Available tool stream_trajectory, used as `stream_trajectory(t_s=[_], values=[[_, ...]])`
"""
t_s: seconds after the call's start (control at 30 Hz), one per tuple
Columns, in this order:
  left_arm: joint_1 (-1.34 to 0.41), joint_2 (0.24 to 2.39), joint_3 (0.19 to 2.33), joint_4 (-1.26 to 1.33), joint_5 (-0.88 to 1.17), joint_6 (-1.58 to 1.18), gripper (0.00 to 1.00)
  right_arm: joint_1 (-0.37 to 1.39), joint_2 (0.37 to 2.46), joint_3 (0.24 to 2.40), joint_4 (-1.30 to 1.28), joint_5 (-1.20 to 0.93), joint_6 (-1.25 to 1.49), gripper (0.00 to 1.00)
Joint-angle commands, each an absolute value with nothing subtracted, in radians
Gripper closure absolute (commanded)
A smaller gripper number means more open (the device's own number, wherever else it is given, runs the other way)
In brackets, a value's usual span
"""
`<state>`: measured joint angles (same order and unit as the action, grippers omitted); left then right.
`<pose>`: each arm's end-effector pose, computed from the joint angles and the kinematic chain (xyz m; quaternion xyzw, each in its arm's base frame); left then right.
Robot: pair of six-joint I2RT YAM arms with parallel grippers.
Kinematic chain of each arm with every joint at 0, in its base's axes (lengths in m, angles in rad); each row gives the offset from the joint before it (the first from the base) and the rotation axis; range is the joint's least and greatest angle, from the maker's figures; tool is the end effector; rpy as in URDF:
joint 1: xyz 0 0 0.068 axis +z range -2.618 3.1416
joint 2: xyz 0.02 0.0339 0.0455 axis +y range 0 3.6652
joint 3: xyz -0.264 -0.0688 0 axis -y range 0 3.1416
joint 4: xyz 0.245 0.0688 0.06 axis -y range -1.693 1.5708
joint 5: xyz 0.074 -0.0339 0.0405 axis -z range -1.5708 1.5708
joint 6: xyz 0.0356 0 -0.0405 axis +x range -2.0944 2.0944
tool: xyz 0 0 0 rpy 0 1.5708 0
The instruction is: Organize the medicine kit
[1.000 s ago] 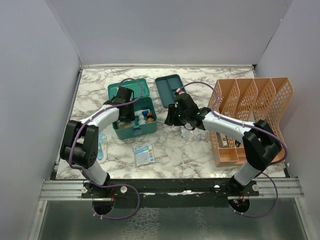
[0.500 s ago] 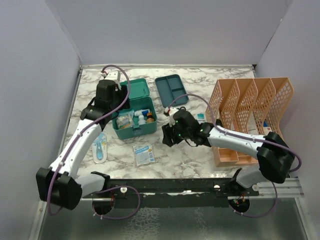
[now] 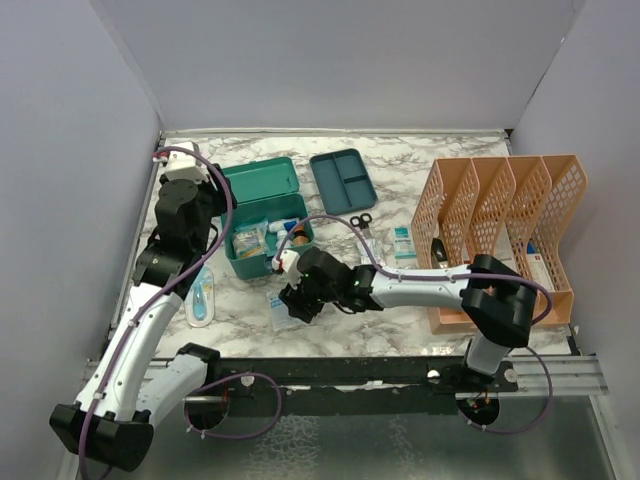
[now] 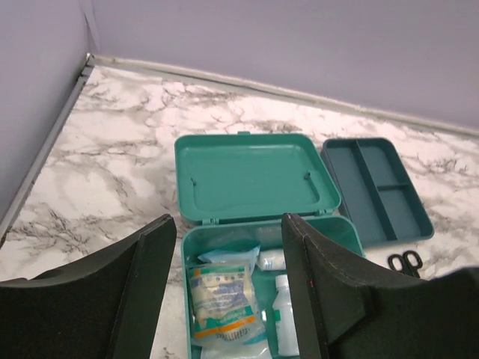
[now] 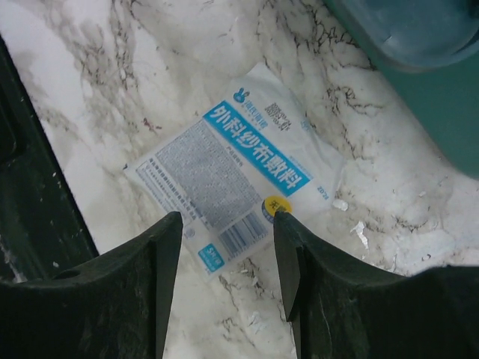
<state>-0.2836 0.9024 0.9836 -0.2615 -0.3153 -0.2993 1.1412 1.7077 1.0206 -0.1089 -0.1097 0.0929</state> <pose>0.1968 -0.0459 0.3810 -0.1065 0.7576 -0.0663 0.6406 0.1464 0.3289 0.1878 -0.4806 0.7900 0.2597 0.2783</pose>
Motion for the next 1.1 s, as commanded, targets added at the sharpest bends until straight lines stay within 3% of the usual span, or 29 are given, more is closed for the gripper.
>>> stream_trajectory(t_s=[0.0,0.3,0.37,0.5,0.67,0.9,1.07], values=[[-0.283,0.876,1.031,-0.223,-0.372,-0.291,0.38,1.179,1.774,1.083,-0.049,0.035,0.124,0.47],[-0.284,0.859,1.045,-0.253,-0.383,-0.293,0.38,1.223,1.925,1.188,-0.148,0.176,0.189,0.52],[-0.283,0.850,1.045,-0.254,-0.389,-0.288,0.38,1.224,1.934,1.185,-0.160,0.181,0.193,0.58],[-0.284,0.843,1.045,-0.263,-0.394,-0.282,0.38,1.224,1.927,1.166,-0.168,0.192,0.202,0.82],[-0.283,0.837,1.042,-0.264,-0.398,-0.280,0.38,1.224,1.893,1.156,-0.158,0.183,0.211,0.99],[-0.284,0.843,1.044,-0.256,-0.396,-0.278,0.37,1.224,1.808,1.146,-0.163,0.206,0.268,0.98],[-0.283,0.843,1.040,-0.263,-0.392,-0.283,0.37,1.223,1.699,1.061,-0.183,0.324,0.449,0.55]])
